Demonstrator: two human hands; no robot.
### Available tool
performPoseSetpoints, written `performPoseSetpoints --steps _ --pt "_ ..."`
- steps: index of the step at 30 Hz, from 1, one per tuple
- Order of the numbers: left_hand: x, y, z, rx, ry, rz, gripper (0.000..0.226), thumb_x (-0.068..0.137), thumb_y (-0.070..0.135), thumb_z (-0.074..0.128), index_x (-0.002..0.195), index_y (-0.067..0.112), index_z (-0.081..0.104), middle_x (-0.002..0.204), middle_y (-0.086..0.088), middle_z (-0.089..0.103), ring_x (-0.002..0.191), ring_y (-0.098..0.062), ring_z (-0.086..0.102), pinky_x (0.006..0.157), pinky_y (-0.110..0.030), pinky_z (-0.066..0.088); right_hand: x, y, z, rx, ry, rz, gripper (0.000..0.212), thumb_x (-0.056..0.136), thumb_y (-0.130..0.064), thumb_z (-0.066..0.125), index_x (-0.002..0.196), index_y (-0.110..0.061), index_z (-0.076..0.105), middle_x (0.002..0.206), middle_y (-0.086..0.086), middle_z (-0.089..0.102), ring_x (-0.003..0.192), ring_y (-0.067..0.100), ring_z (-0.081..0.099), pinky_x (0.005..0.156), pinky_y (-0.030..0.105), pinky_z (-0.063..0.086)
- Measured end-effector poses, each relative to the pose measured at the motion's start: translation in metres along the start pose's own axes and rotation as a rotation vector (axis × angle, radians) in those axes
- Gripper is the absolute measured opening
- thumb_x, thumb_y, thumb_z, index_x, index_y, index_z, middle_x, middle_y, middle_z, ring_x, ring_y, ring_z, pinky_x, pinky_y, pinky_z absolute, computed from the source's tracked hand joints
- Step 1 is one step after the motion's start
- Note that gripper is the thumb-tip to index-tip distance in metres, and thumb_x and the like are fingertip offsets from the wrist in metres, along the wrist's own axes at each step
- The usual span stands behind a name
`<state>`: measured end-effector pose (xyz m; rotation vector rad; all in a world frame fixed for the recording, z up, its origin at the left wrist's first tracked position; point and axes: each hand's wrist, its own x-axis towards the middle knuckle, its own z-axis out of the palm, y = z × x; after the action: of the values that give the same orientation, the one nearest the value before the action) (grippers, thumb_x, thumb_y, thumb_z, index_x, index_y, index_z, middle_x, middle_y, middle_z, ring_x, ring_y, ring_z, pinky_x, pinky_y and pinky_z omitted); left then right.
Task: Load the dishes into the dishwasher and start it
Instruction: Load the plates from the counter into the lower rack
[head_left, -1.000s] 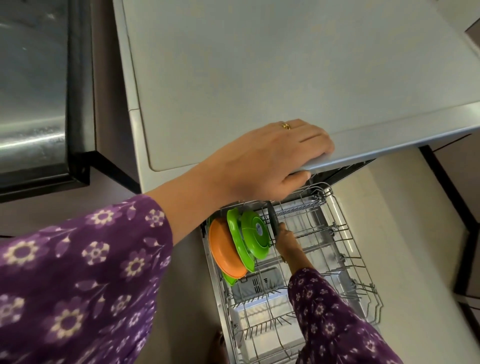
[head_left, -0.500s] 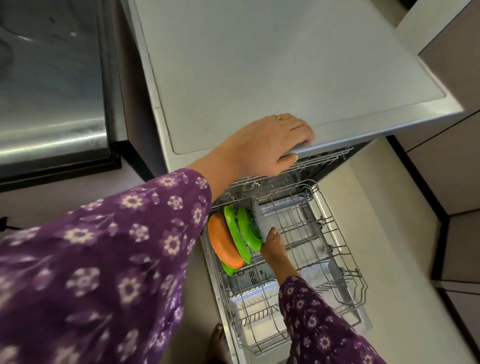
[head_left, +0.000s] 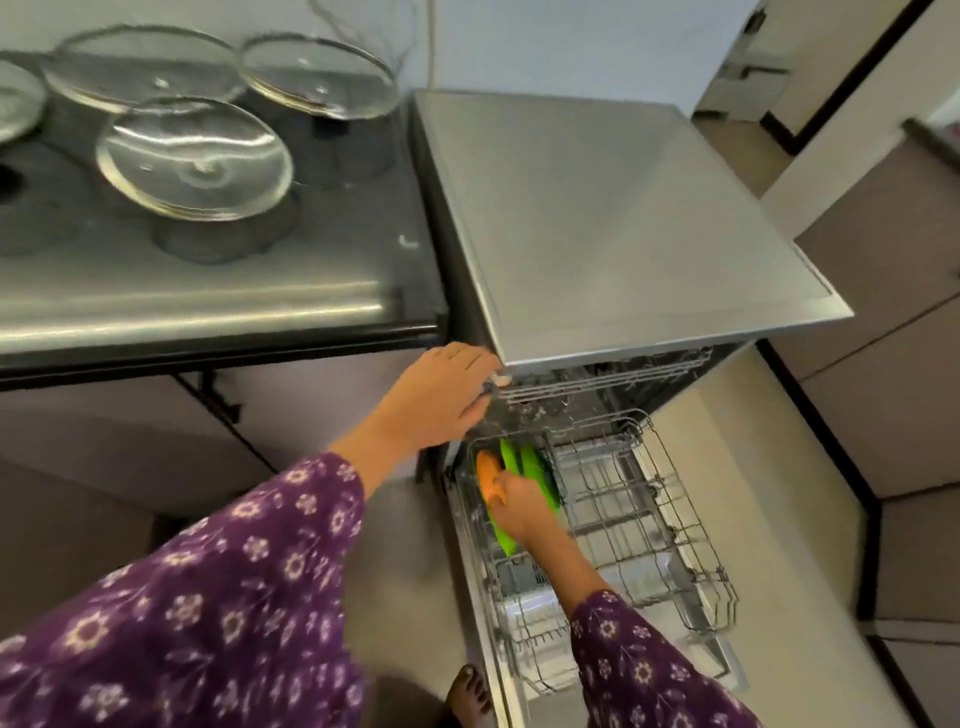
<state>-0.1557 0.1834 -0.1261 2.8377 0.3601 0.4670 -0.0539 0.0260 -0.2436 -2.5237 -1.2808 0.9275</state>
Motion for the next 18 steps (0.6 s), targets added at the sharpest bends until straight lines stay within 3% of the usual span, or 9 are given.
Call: performPoseSetpoints --steps 4,7,14,16,18 --pt "-0.104 -0.040 -0.075 0.034 0.081 -0.202 0.044 0.076 0.013 0.069 0.118 0.005 0.060 0.115 -0.008 0.065 0.106 -0.028 0.061 0.088 -0.037 0.050 -0.019 -0.121 -0.005 0.021 0.030 -0.149 0.026 0.088 -0.018 0.050 0.108 -0.008 0.064 0.104 0.016 0.069 0.102 0.031 0.062 0.090 0.036 0.047" --pt "-0.187 -0.072 -0.134 0.099 0.162 -0.365 0.042 0.077 0.015 0.070 0.117 0.006 0.061 0.113 -0.006 0.065 0.105 -0.027 0.061 0.090 -0.035 0.049 -0.033 -0.217 -0.001 0.100 -0.018 -0.309 0.023 0.086 -0.015 0.054 0.105 -0.008 0.066 0.094 0.015 0.071 0.088 0.025 0.065 0.084 0.035 0.051" --pt "-0.398 -0.129 -0.242 0.212 0.286 -0.831 0.038 0.081 0.016 0.069 0.117 0.005 0.061 0.113 -0.009 0.064 0.108 -0.029 0.058 0.095 -0.038 0.045 -0.081 -0.436 0.031 0.194 -0.014 -0.730 0.012 0.084 -0.017 0.064 0.092 -0.012 0.071 0.080 0.004 0.071 0.070 0.009 0.061 0.070 0.015 0.046" --pt "-0.449 -0.131 -0.257 0.218 0.327 -0.950 0.037 0.080 0.015 0.071 0.114 0.006 0.062 0.112 -0.010 0.064 0.105 -0.031 0.059 0.093 -0.038 0.046 -0.096 -0.489 0.045 0.191 -0.055 -0.811 0.012 0.085 -0.019 0.065 0.093 -0.014 0.071 0.078 0.001 0.069 0.069 0.005 0.058 0.066 0.007 0.041" --pt "-0.498 -0.129 -0.264 0.224 0.361 -1.056 0.036 0.078 0.015 0.073 0.112 0.006 0.063 0.109 -0.011 0.065 0.103 -0.031 0.061 0.092 -0.033 0.044 -0.113 -0.541 0.065 0.183 -0.120 -0.879 0.013 0.085 -0.021 0.064 0.094 -0.013 0.070 0.080 0.000 0.070 0.073 0.008 0.062 0.071 0.010 0.045"
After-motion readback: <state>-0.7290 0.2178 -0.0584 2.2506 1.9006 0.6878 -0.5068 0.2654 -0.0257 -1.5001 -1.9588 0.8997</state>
